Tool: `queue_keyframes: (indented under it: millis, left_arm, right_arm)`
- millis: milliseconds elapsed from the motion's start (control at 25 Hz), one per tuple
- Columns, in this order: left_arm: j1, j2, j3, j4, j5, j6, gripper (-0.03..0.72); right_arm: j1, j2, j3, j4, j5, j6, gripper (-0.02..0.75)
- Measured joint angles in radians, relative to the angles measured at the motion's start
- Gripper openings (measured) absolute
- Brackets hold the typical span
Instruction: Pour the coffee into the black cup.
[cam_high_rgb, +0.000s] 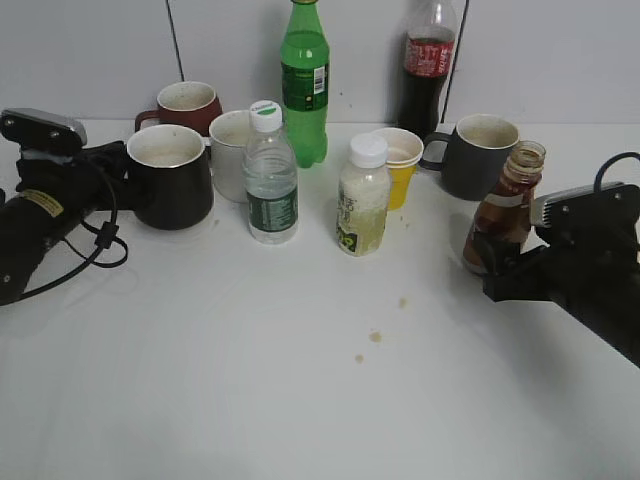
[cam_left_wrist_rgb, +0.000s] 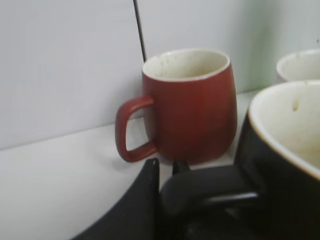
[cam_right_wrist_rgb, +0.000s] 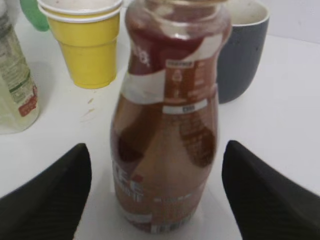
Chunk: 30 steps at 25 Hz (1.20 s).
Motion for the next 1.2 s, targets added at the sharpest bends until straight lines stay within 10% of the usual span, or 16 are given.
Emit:
queue_keyframes:
  millis: [880,1200]
  left_arm:
    - [-0.198,-0.235,0.28,-0.006,-0.002,0.0,0.047]
    - [-0.307,-0.235,0.28,0.064,-0.002,0.0,0.046]
  right_arm:
    - [0.0,0.171,-0.168,0.036,0.001,-0.004,0.503]
    - [0.0,-0.057,-0.127,-0.19,0.039,-0.188,0.503]
